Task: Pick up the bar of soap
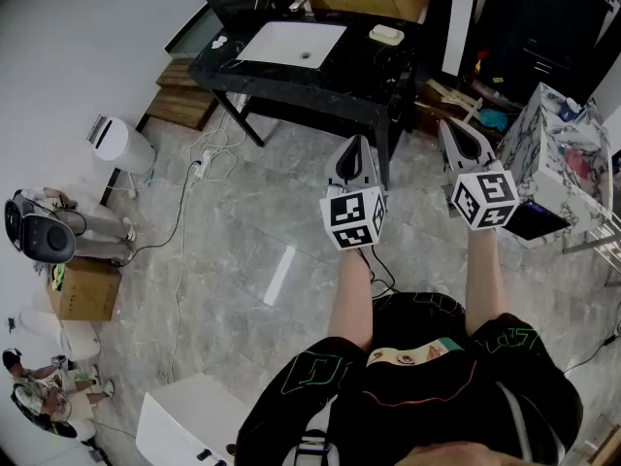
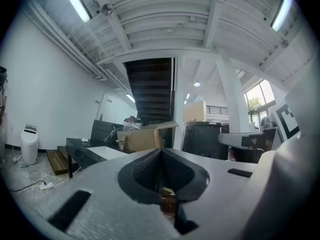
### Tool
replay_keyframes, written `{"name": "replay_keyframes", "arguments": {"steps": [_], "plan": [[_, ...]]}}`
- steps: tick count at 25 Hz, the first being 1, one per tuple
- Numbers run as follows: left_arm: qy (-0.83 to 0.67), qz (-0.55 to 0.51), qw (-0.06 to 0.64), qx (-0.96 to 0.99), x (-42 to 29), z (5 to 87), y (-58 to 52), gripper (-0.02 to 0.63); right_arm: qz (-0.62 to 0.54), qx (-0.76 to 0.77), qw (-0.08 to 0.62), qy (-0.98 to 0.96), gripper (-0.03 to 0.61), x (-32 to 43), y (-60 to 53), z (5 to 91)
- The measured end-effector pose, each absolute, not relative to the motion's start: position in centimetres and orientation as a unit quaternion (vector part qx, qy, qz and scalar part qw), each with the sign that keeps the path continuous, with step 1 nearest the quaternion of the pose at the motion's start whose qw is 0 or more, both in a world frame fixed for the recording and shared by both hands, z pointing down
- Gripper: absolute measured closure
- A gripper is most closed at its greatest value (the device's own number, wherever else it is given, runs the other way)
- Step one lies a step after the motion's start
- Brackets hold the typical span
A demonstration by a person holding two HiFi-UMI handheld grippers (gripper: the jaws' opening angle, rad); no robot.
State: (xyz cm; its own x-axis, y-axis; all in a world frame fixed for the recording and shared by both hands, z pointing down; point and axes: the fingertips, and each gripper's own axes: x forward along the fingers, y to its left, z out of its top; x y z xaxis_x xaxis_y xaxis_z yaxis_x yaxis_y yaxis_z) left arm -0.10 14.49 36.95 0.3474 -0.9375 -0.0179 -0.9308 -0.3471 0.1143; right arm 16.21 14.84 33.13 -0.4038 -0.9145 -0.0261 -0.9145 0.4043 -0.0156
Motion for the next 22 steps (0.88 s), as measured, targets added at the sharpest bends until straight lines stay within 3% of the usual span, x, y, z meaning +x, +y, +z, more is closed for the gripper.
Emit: {"name": "replay_keyframes", "arguments": {"steps": [17,22], "plan": [[-0.587,-0.046,0.066,0.805,-4.4,39.7,13.5,0.604,-0.001,-0.572,-0.026,0.820,0.572,15.3,13.2,35.6],[-0.592,-0.105,0.074,0.796,-5.6,38.4,13.7,0.606,-0.005,-0.567,-0.030,0.823,0.572,15.0,13.2,35.7]]}}
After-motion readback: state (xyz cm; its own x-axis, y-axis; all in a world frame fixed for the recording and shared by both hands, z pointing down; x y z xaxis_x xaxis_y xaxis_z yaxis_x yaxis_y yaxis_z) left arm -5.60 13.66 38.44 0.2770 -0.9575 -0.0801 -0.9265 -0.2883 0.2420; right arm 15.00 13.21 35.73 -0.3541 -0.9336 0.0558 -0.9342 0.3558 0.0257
